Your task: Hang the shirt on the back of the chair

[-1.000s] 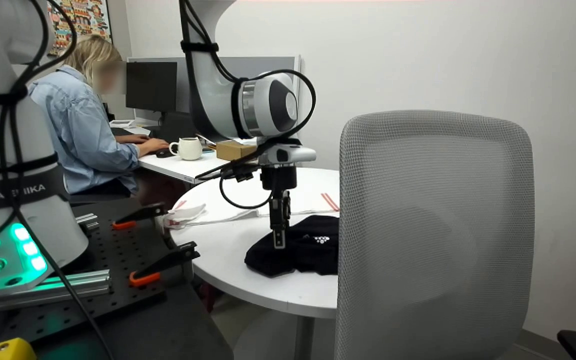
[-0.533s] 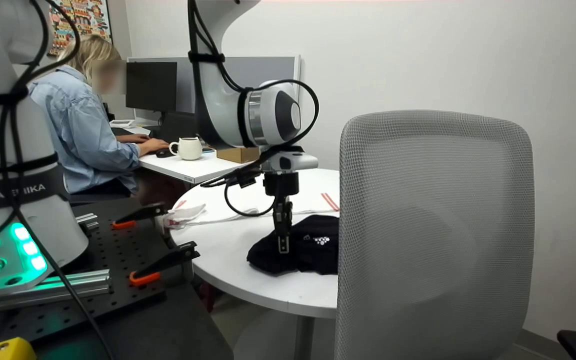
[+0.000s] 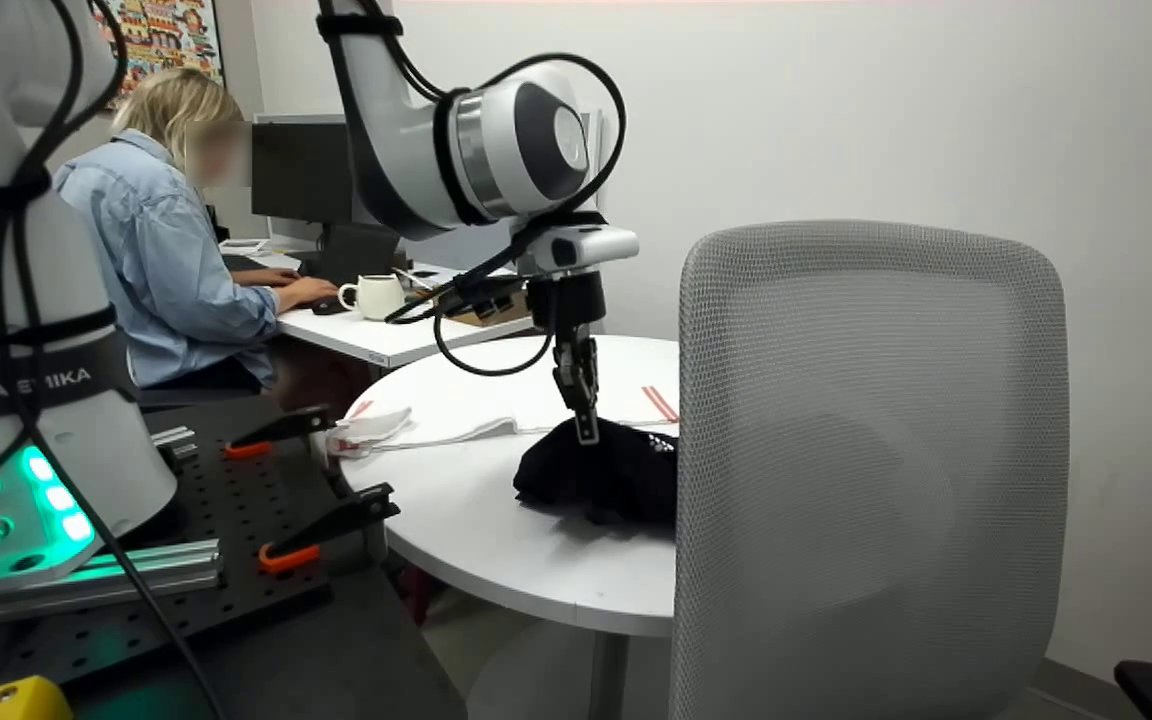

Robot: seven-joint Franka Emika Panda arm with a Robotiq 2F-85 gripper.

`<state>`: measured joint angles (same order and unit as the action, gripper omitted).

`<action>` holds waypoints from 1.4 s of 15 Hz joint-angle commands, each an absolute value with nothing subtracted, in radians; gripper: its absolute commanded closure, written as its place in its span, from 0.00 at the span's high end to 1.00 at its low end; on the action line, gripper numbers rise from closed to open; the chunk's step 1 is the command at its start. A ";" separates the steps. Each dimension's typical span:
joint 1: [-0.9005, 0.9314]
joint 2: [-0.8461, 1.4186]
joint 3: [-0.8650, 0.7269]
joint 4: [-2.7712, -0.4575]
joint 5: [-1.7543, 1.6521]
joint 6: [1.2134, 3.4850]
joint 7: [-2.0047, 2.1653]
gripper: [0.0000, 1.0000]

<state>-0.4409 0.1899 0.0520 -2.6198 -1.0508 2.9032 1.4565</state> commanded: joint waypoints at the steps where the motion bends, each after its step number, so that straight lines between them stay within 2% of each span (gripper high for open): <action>1: -0.474 -0.038 0.070 -2.759 -0.961 2.901 1.319 0.01; 3: -0.469 -0.115 0.065 -2.791 -0.874 2.901 1.201 0.01; 4: -0.357 -0.155 -0.034 -2.796 -0.805 2.882 1.113 0.01; 5: -0.416 -0.138 0.038 -2.743 -0.789 2.854 1.083 0.01; 8: -0.311 -0.302 -0.005 -2.732 -0.714 2.717 0.963 0.01; 13: -0.228 -0.437 0.059 -2.573 -0.623 2.463 0.865 0.01; 17: -0.212 -0.438 0.090 -2.422 -0.641 2.350 0.828 0.01; 21: -0.227 -0.326 0.055 -2.226 -0.648 2.299 0.726 0.01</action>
<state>-0.2194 -0.4293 0.0822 -2.3842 -0.6543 2.3532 0.8171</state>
